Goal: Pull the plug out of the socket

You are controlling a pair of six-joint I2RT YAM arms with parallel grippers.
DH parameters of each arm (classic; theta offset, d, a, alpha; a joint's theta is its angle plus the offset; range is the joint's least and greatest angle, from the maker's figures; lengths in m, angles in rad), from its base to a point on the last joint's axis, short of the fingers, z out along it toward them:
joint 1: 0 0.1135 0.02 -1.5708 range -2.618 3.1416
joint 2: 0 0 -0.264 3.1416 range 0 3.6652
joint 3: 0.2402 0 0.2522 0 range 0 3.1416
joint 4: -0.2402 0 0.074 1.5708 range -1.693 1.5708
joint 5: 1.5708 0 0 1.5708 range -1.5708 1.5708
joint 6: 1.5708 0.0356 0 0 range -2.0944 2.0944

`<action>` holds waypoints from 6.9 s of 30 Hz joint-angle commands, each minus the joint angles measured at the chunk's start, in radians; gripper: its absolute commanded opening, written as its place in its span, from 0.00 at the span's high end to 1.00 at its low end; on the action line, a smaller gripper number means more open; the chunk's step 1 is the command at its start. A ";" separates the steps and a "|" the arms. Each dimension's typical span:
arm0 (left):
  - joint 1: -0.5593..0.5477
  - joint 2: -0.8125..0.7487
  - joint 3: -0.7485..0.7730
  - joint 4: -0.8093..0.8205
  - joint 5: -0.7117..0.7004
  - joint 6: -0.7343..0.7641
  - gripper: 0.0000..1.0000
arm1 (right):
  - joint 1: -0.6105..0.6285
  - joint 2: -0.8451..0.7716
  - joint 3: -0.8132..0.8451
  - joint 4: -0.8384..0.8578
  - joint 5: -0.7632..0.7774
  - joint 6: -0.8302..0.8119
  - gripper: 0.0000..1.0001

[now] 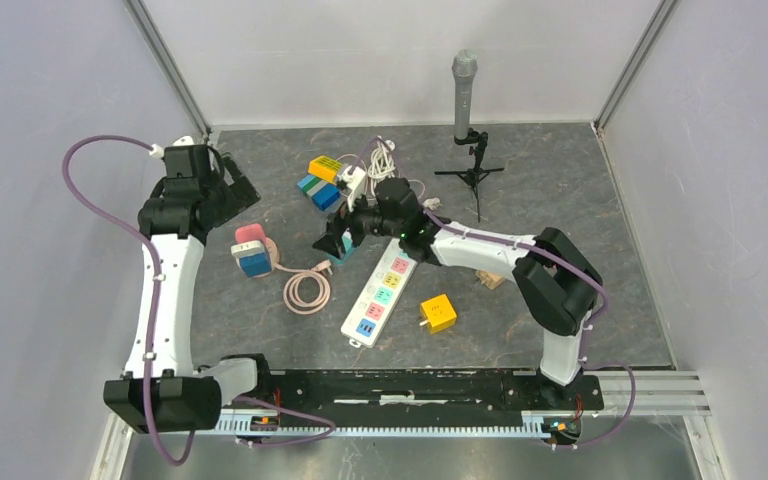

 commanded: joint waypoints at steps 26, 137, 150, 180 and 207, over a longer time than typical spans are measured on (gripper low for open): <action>0.116 -0.137 -0.130 -0.021 -0.065 -0.310 0.00 | 0.198 0.519 0.429 0.549 -0.055 -0.182 0.08; 0.068 -0.142 -0.756 0.248 0.239 -0.332 0.52 | 0.025 0.317 0.073 0.783 -0.132 0.736 1.00; 0.044 -0.109 -0.761 0.248 0.216 -0.329 0.52 | -0.004 0.332 0.070 0.974 -0.113 0.928 1.00; 0.046 -0.150 -0.320 0.113 0.276 -0.081 0.03 | -0.096 -0.419 -0.475 -0.015 0.500 0.169 1.00; 0.046 -0.205 -0.291 0.033 0.287 -0.089 0.00 | -0.303 -0.565 -0.693 -0.326 0.345 0.402 0.64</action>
